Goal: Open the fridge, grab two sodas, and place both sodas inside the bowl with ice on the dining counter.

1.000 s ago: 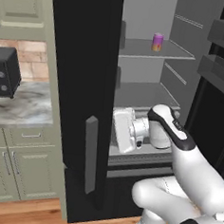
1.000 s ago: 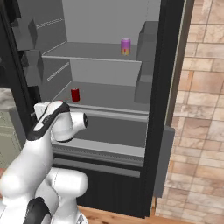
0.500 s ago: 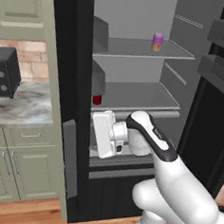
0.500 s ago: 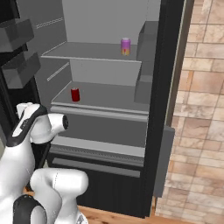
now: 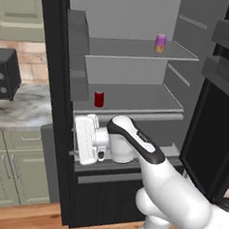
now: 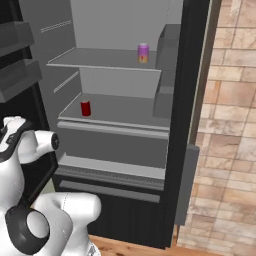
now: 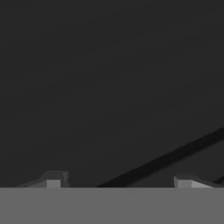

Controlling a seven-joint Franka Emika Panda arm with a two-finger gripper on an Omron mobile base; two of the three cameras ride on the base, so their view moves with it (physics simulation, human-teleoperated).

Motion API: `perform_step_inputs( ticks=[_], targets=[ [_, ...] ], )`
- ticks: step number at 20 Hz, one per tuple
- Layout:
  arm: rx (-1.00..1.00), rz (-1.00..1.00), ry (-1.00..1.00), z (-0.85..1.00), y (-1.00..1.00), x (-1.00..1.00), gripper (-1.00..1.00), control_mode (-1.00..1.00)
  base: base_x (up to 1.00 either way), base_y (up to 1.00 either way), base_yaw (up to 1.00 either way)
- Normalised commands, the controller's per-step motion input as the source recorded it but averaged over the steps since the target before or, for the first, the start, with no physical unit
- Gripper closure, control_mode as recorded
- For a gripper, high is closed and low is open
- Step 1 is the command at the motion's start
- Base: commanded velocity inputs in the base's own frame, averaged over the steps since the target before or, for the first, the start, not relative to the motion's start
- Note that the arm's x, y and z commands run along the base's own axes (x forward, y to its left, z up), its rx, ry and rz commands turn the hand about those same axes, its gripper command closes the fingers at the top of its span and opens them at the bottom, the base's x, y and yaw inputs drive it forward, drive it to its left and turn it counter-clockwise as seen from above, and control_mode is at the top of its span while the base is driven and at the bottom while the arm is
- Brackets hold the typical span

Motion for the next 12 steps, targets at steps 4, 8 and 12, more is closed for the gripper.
perform_step_inputs(
  ticks=[4, 8, 12],
  targets=[
    [-0.02, 0.00, 0.02, -0.09, 0.40, 0.00, -1.00, -1.00, 0.00, 0.00, 0.00],
    [-0.13, 0.00, 0.01, -0.12, -0.05, 0.00, -1.00, -1.00, 0.00, 0.00, 0.00],
    [-0.32, -0.03, -0.25, 0.05, -0.40, -0.21, -1.00, -1.00, 0.00, 0.00, 0.00]
  ],
)
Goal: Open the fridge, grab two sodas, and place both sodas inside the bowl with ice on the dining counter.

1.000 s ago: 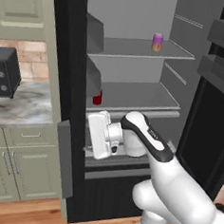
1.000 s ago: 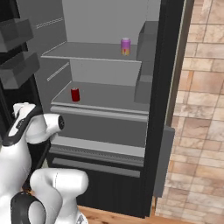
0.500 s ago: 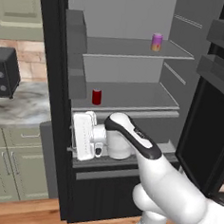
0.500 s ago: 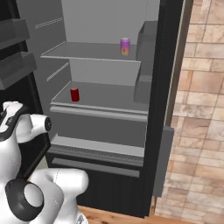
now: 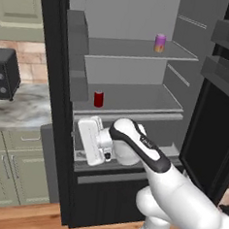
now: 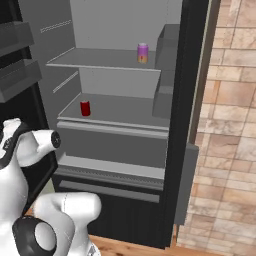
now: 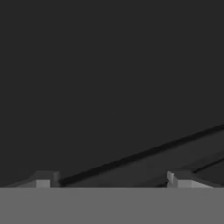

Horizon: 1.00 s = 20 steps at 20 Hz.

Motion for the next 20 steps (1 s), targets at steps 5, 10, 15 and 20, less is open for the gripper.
perform_step_inputs(
  ticks=[5, 10, 15, 20],
  targets=[
    [-0.37, -0.16, -0.19, 0.13, -0.71, -0.18, -1.00, -1.00, 0.00, 0.00, 0.00],
    [-0.43, -0.21, -0.22, 0.18, -0.71, -0.33, -1.00, -1.00, 0.00, 0.00, 0.00],
    [-0.45, -0.21, -0.25, 0.21, -0.74, -0.48, -1.00, -1.00, 0.00, 0.00, 0.00],
    [-0.47, -0.16, -0.28, 0.24, -0.75, -0.46, -1.00, -1.00, 0.00, 0.00, 0.00]
  ],
)
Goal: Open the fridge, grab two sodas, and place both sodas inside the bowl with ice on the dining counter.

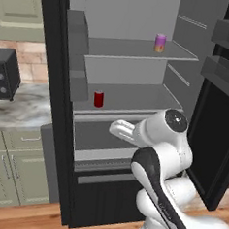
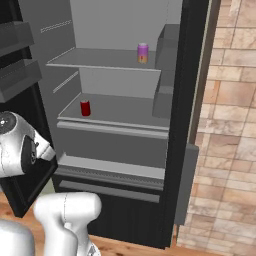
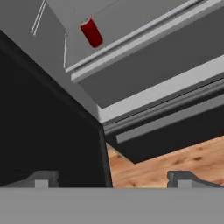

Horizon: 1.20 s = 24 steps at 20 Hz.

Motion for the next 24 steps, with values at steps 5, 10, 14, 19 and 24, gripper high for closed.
perform_step_inputs(
  ticks=[5, 10, 14, 19, 24],
  targets=[
    [-0.41, -0.06, -0.23, -0.07, -0.78, -0.31, -1.00, -1.00, 0.00, 0.00, 0.00],
    [-0.36, 0.00, -0.20, -0.24, -0.76, -0.03, -1.00, -1.00, 0.00, 0.00, 0.00],
    [-0.27, 0.04, -0.15, -0.18, -0.61, 0.00, -1.00, -1.00, 0.00, 0.00, 0.00],
    [-0.02, 0.13, -0.07, -0.13, -0.74, 0.00, -1.00, -1.00, 0.00, 0.00, 0.00],
    [0.02, 0.17, -0.05, -0.08, -0.41, 0.00, -1.00, -1.00, 0.00, 0.00, 0.00]
  ],
)
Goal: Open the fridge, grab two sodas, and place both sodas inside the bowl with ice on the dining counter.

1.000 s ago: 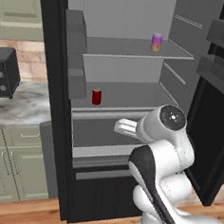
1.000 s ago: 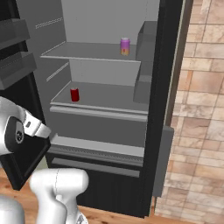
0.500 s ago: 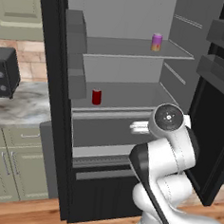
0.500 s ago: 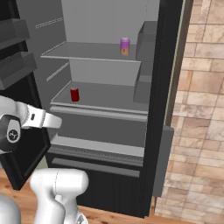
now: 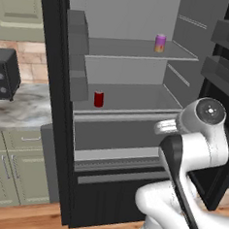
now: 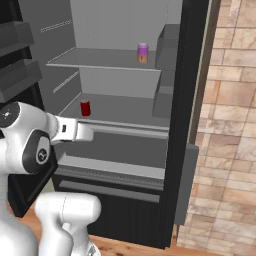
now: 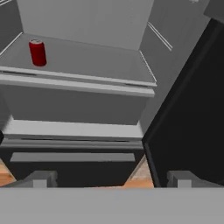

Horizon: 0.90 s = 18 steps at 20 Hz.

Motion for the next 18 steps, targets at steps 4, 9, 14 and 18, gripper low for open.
perform_step_inputs(
  ticks=[4, 9, 14, 18],
  targets=[
    [0.00, 0.04, 0.00, -0.14, 0.15, 0.00, -1.00, -1.00, 0.00, 0.00, 0.00],
    [0.00, -0.01, 0.00, -0.04, 0.30, 0.00, -1.00, -1.00, 0.00, 0.00, 0.00],
    [0.00, -0.01, 0.00, 0.00, 0.01, 0.02, -1.00, 1.00, 0.26, 0.22, -0.09],
    [0.00, 0.00, 0.00, 0.00, 0.00, 0.00, -1.00, 1.00, 0.46, 0.42, -0.16]
  ],
)
